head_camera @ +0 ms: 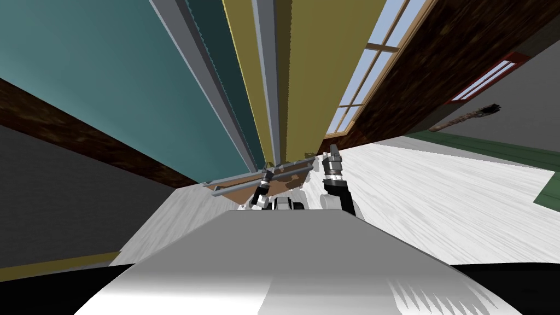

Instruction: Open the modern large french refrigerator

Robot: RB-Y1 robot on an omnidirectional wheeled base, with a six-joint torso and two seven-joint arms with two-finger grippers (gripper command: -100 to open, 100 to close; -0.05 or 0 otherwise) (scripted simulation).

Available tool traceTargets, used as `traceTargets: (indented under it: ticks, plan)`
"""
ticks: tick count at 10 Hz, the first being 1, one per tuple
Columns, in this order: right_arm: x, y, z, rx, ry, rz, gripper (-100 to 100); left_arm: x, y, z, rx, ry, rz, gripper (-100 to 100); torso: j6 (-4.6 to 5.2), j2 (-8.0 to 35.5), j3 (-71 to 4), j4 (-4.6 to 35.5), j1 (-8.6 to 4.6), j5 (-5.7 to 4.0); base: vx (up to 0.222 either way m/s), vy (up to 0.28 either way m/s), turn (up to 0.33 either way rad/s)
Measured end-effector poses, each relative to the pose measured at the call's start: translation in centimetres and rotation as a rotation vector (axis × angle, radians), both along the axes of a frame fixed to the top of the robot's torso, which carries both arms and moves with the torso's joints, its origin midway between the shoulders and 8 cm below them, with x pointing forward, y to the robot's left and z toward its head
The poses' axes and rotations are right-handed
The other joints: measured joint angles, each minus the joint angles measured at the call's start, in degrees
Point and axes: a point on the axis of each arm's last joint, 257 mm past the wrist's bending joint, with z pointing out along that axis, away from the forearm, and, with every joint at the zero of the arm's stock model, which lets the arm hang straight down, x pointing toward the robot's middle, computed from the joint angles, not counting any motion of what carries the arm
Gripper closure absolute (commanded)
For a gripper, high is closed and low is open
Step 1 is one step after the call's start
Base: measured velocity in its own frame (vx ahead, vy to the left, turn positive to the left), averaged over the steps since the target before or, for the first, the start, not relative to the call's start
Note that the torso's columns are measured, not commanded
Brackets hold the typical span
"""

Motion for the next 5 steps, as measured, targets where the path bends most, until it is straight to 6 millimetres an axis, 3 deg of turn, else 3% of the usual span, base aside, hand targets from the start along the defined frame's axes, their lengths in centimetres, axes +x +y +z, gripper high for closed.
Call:
traceTargets:
  ticks: [5]
  plan:
    - [0.0, 0.0, 0.0, 0.0, 0.0, 0.0, 0, 0.6, -5.5, 2.7, -0.207, 0.026, -0.04, -100, 0.0, -0.07, -0.04, -0.02, 0.04, 0.01, -0.011, 0.024, -0.019]
